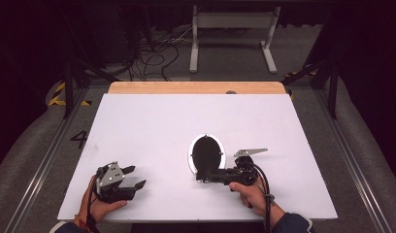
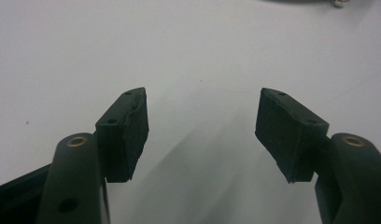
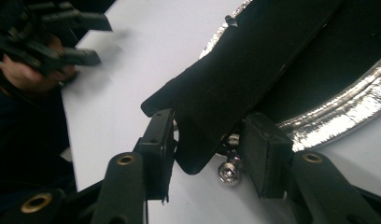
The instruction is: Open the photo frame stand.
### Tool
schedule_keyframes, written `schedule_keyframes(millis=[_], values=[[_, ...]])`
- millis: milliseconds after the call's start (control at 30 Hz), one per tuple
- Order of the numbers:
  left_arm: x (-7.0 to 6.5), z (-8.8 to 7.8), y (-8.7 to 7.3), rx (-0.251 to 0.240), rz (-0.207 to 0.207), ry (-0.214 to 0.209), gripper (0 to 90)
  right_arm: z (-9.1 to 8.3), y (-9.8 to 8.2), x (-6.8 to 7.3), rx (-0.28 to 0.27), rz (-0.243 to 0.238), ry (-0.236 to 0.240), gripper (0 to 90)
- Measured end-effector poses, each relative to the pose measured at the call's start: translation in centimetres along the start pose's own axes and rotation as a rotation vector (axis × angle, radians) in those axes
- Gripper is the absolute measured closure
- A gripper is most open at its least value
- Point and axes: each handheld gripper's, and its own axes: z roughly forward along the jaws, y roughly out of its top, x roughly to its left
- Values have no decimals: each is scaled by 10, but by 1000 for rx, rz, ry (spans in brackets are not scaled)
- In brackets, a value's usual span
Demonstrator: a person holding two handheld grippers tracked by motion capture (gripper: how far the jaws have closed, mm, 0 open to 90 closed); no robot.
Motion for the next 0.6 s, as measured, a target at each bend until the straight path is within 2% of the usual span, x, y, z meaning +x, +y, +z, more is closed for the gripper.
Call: schedule_keyframes(millis=[100,233,300,467,567,600], values=[[-2,5,5,1,10,-13,343,1,3,-4,-33,67,36,538],[-1,11,15,-22,8,-32,343,5,5,-8,-41,132,77,526],[-2,17,21,-22,23,-40,343,6,7,-10,-46,149,92,521],[-3,38,37,-1,38,-70,338,10,12,-16,-78,251,80,541],[-3,46,43,11,42,-79,330,14,15,-20,-71,263,104,545],[-2,55,49,21,46,-92,329,15,16,-20,-72,274,111,553]])
